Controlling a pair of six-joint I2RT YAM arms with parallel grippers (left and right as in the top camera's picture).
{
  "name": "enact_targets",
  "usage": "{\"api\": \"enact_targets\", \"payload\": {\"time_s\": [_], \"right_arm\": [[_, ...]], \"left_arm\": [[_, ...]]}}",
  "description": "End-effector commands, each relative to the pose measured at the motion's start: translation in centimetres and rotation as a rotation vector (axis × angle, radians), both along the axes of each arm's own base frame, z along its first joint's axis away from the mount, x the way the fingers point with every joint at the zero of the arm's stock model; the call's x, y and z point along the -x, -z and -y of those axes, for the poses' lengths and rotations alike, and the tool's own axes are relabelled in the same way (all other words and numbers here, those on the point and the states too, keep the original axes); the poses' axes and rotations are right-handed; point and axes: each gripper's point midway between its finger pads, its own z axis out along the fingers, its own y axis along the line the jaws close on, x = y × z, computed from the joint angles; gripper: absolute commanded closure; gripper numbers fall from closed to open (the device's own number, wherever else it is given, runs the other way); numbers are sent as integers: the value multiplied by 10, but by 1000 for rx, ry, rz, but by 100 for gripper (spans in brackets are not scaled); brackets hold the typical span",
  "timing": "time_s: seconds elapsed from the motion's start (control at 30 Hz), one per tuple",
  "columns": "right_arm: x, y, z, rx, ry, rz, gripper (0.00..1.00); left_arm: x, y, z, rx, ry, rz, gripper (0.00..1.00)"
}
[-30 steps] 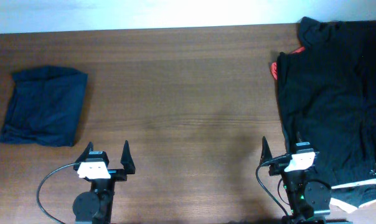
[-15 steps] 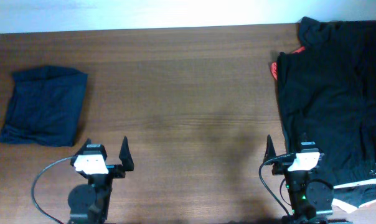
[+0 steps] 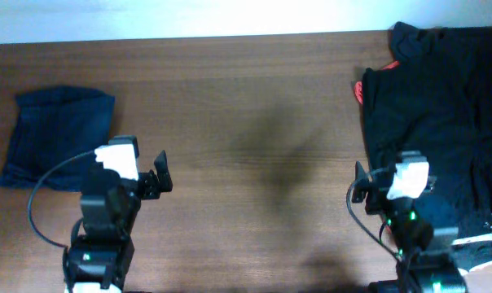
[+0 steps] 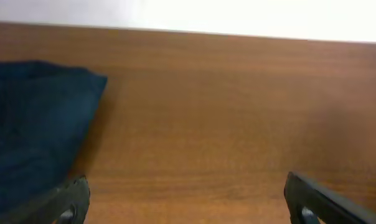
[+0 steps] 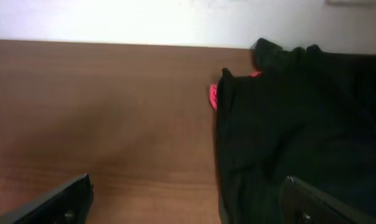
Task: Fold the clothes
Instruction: 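Reach the right gripper into the black clothing pile and grasp the black shorts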
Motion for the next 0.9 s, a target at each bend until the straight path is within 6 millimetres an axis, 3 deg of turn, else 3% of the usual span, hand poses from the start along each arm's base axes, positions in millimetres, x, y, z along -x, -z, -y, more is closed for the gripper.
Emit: {"api": "enact_targets", "payload": {"time_s": [0.0, 0.2, 0.3, 0.43, 0.5, 0.57, 0.67, 0.87], "right_arm": [[-14, -10, 0, 36, -7, -91, 1], [-37, 9, 0, 78, -27, -259, 1], [-49, 26, 19, 139, 67, -309, 1], [-65, 70, 30, 189, 114, -439, 21], [-65, 98, 31, 203, 114, -534, 20], [-56, 120, 50, 232, 238, -622, 20], [-45, 128, 73, 265, 418, -659, 9], [-35, 139, 75, 263, 426, -719, 14]], "left_arm": [[-9, -8, 2, -9, 16, -12, 1], [-9, -9, 2, -9, 15, -11, 1], [-9, -8, 2, -9, 15, -11, 1], [-9, -8, 2, -9, 15, -11, 1], [-9, -8, 2, -9, 15, -11, 1], [-9, -8, 2, -9, 15, -11, 1], [-9, -8, 2, -9, 15, -11, 1], [-9, -8, 2, -9, 15, -12, 1]]}}
